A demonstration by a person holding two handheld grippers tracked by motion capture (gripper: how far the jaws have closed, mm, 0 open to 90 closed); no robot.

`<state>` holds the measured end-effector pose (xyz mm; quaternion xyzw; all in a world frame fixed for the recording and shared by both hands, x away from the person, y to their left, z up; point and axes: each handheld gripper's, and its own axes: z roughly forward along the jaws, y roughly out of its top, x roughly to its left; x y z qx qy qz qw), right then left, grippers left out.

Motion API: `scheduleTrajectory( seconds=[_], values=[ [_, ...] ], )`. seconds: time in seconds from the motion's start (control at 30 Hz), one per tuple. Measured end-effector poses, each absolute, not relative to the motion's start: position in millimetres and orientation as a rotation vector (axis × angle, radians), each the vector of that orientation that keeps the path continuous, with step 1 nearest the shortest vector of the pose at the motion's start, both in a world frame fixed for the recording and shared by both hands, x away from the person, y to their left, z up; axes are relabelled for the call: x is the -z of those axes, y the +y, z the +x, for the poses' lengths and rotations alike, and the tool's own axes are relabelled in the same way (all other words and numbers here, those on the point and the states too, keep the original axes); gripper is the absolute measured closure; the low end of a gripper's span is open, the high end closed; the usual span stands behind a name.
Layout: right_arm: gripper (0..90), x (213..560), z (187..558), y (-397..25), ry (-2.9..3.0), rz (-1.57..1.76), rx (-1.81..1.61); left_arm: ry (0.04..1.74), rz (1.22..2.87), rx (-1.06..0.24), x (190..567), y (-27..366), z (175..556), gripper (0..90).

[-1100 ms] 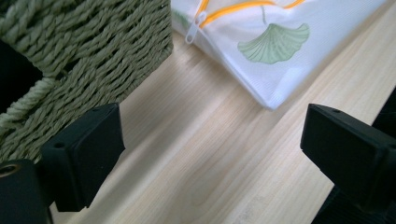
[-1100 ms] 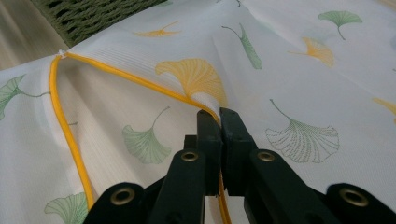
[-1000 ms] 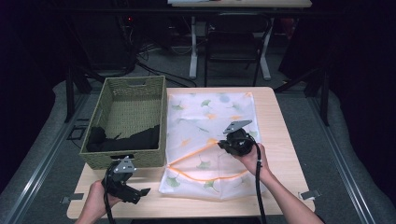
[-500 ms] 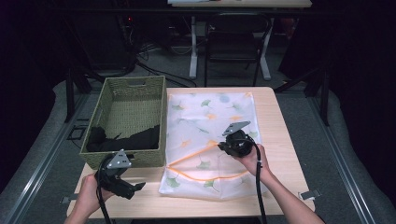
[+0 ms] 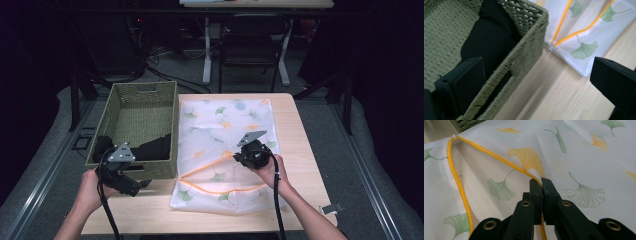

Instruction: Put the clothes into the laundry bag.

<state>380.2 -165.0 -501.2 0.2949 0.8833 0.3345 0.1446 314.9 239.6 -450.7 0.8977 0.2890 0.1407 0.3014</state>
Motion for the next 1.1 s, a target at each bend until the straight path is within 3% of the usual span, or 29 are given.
scheduleTrajectory(
  seconds=[0.53, 1.1],
  values=[
    [88.2, 501.5, 378.9, -165.6, 2.545, 0.843, -0.948, 0.737, 2.443, -0.426, 421.4, 245.7, 353.8, 0.1],
    [88.1, 501.8, 379.1, -166.7, 2.545, 0.842, -0.942, 0.775, 2.539, -0.300, 431.6, 253.8, 410.5, 0.0]
  ],
)
